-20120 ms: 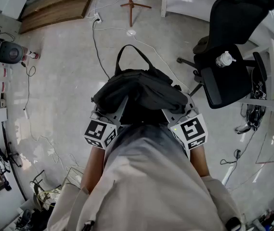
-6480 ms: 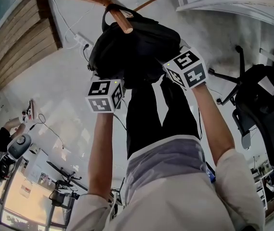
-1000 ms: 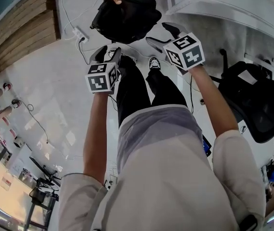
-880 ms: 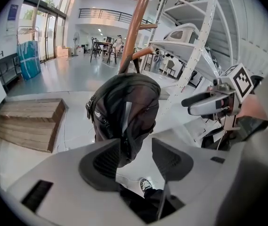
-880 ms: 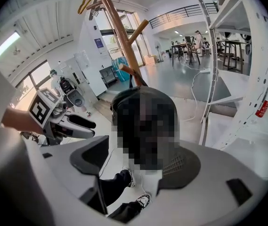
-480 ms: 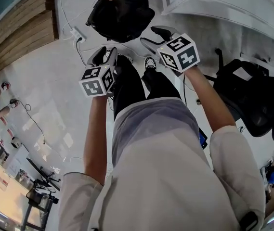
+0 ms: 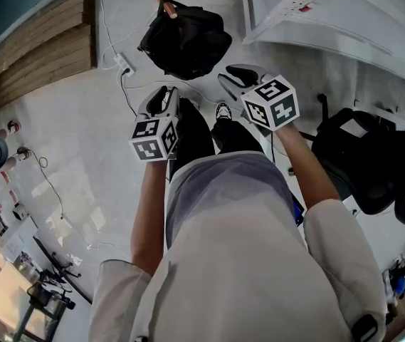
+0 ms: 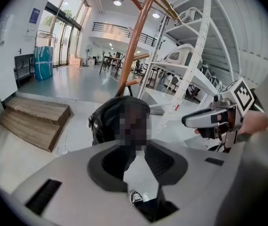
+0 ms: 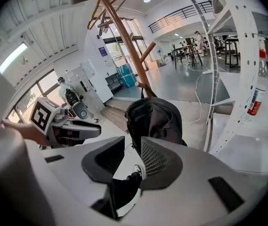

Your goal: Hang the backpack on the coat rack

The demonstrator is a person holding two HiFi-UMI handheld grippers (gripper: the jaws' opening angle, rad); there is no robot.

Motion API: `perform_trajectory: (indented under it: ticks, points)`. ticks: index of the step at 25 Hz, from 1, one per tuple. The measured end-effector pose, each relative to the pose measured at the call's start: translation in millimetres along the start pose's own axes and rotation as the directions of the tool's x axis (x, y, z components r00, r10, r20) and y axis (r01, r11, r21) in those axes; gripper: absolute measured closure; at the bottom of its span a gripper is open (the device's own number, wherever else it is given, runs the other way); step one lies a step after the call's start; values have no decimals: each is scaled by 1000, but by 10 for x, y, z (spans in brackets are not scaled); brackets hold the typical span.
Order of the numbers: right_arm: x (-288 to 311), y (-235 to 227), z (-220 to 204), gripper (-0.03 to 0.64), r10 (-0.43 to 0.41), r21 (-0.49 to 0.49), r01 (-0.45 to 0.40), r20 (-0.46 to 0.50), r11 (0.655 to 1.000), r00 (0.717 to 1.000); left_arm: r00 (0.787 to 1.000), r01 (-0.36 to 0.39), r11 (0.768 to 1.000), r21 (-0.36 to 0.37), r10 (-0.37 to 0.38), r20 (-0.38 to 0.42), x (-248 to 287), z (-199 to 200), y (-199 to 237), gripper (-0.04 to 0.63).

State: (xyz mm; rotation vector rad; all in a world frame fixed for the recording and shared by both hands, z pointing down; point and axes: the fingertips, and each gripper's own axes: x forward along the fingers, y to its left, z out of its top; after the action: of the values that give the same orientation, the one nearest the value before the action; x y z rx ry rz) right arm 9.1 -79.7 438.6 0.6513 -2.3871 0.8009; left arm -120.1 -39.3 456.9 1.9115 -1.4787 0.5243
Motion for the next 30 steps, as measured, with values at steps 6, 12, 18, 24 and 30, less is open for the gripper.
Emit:
perform_trajectory:
  ticks: [6,12,18,24,30]
  points:
    - [-271,80,-3,538,-13,8,13,30,1000,999,998,15,1000,11,-15,61,-190,93,-232,546]
    - [-535,256,63,560,-4,-16,5,66,1000,998,994,31,999,18,-33,104,-435,114,-393,549]
    - [-767,397,169,574,5,-55,0,85,998,996,985,32,999,8,-33,172,-709,248,-479,555]
    - [-996,579,300,578,9,-97,3,124,995,992,968,32,999,17,-35,248,-975,460,-614,577]
    - [-1190,713,436,579,23,-134,-1,162,991,986,956,19,999,48,-32,291,-1070,620,-770,577]
